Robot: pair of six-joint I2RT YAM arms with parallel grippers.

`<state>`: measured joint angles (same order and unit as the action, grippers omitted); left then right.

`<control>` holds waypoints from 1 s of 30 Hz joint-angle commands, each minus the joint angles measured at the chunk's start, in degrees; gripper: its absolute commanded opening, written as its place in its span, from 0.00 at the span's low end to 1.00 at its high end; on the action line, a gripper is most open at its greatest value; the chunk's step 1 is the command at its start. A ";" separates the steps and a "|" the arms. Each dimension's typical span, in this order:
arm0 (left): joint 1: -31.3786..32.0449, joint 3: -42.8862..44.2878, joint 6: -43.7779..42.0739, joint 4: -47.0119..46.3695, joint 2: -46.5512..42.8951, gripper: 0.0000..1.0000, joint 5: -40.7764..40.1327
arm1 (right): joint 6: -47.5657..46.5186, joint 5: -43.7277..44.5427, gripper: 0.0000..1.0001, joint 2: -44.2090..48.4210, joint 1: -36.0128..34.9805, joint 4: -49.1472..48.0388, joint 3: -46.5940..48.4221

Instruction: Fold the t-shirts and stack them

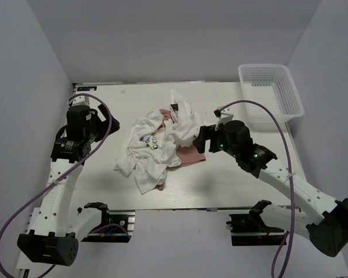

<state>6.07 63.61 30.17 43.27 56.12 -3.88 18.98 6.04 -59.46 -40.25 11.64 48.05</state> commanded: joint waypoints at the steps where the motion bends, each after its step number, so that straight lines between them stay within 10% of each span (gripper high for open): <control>1: -0.35 -0.06 -0.99 -0.20 -1.71 1.00 -0.17 | -1.40 -1.72 0.90 1.98 -0.01 -2.75 -0.68; 8: -0.35 -1.74 -1.61 -0.20 -1.71 1.00 0.45 | -6.23 -3.59 0.90 -5.12 -0.53 -7.60 2.99; 21: -0.35 -4.63 -1.61 -2.66 -1.01 1.00 5.54 | -6.60 2.72 0.90 -47.84 -0.09 -2.06 32.07; 25: -0.35 -4.64 -1.61 -2.66 -1.01 1.00 5.55 | -5.45 11.43 0.04 -55.59 0.78 4.36 42.11; 30: -0.35 -4.64 -1.61 -2.66 -2.15 1.00 5.55 | -3.60 22.84 0.00 -46.28 5.17 5.06 47.72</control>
<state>6.07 59.37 28.97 41.52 55.68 0.75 13.76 17.39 -114.34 -39.27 16.82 89.14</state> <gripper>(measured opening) 0.997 0.102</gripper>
